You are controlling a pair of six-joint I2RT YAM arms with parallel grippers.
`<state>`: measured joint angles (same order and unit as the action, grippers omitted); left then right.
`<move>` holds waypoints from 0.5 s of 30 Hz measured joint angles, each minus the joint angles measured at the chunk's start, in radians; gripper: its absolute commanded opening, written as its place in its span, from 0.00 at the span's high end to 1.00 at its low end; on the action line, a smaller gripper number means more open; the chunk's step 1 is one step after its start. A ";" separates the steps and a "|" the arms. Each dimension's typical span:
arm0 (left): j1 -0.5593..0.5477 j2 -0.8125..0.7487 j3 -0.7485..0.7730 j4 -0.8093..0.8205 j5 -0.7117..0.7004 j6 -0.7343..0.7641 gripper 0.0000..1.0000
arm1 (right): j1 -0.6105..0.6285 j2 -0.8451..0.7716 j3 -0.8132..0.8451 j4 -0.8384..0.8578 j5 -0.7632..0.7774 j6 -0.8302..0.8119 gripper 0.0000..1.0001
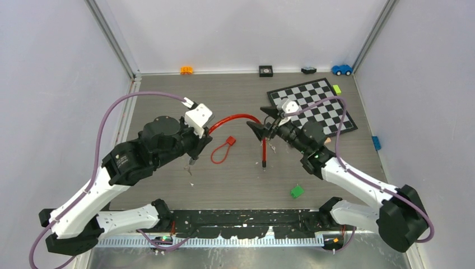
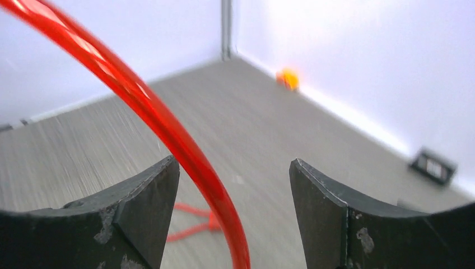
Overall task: Lock with the key
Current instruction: Adjust the lock.
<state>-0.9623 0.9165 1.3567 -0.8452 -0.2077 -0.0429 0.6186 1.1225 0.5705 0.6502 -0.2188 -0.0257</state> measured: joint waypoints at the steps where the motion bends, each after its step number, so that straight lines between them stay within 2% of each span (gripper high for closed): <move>1: 0.000 0.003 -0.002 0.000 0.002 0.000 1.00 | 0.000 -0.019 0.032 0.002 -0.032 -0.007 0.23; 9: 0.000 0.029 -0.008 0.026 0.035 0.000 1.00 | 0.036 -0.040 0.308 -0.077 -0.296 -0.111 0.25; 15: 0.000 0.044 -0.009 0.042 0.054 0.000 1.00 | 0.146 0.011 0.467 -0.378 -0.344 -0.354 0.26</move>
<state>-0.9623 0.9604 1.3476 -0.8028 -0.1539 -0.0429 0.7647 1.1339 1.0378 0.2718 -0.5629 -0.3794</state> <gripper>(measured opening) 0.175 0.745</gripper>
